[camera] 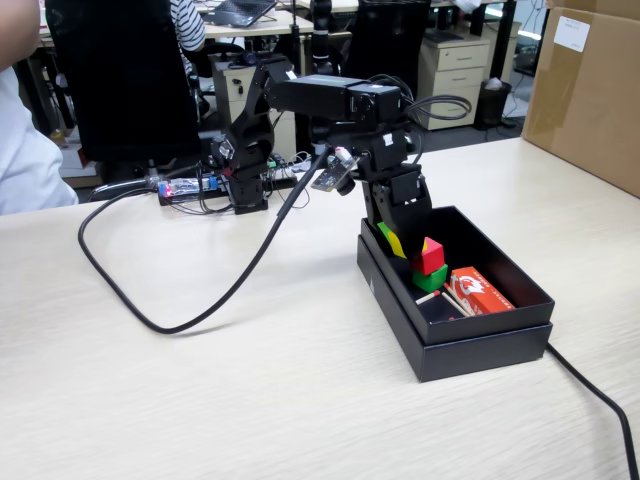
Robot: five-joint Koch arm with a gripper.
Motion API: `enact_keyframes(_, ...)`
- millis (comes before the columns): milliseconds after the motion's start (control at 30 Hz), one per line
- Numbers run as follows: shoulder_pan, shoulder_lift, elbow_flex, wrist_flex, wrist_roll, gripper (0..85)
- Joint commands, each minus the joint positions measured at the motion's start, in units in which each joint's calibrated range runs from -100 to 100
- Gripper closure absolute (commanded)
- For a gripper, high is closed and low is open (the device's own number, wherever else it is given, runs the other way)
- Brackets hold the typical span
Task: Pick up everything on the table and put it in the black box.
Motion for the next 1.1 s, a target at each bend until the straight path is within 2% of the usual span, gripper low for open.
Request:
enact_keyframes(0, -0.2, 1.58, 4.49, -0.13, 0.49, 84.3)
enact_keyframes(100, 0.05, 3.42, 5.31, -0.13, 0.78, 83.1)
enact_keyframes(267, 0.73, 3.53, 4.58, -1.17, 0.93, 62.9)
enact_keyframes(367, 0.73, 3.19, 4.4, -1.25, 0.93, 57.6)
enact_keyframes(500, 0.29, 1.01, 4.04, -1.25, 0.93, 56.3)
enact_keyframes(600, 0.1, -2.43, 2.23, -1.43, 0.78, 44.4)
enact_keyframes(800, -0.49, -16.2, -1.04, -1.69, 0.39, 43.6)
enact_keyframes(900, -1.47, -25.04, -3.85, -1.69, -0.05, 40.4)
enact_keyframes(1067, -4.49, -43.86, -16.9, -1.08, -1.27, 37.6)
